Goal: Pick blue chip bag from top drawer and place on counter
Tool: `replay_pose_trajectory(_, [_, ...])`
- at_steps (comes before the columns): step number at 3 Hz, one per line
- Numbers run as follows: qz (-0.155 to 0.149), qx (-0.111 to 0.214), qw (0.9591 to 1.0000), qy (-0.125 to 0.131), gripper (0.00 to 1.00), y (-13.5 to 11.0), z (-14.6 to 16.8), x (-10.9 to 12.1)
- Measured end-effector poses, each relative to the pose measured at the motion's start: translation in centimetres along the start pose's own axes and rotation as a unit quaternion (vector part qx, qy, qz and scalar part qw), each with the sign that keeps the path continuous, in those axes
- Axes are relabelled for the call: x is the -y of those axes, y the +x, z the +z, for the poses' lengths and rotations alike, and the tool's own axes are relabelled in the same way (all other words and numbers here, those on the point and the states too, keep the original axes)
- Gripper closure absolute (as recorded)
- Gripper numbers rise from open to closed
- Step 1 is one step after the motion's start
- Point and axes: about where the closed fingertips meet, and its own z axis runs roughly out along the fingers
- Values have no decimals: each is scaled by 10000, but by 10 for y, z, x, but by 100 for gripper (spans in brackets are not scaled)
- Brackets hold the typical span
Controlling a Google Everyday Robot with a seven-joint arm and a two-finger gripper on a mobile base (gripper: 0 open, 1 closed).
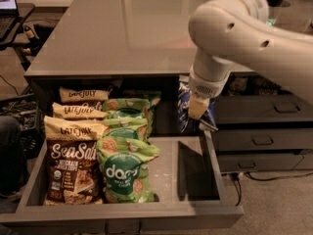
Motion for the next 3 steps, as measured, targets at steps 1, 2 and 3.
replay_pose_trajectory(1, [-8, -139, 9997, 223, 100, -5, -43, 0])
replay_pose_trajectory(2, [-130, -169, 9987, 458, 100, -16, -71, 11])
replay_pose_trajectory(3, [-233, -73, 9980, 576, 100, -26, -82, 34])
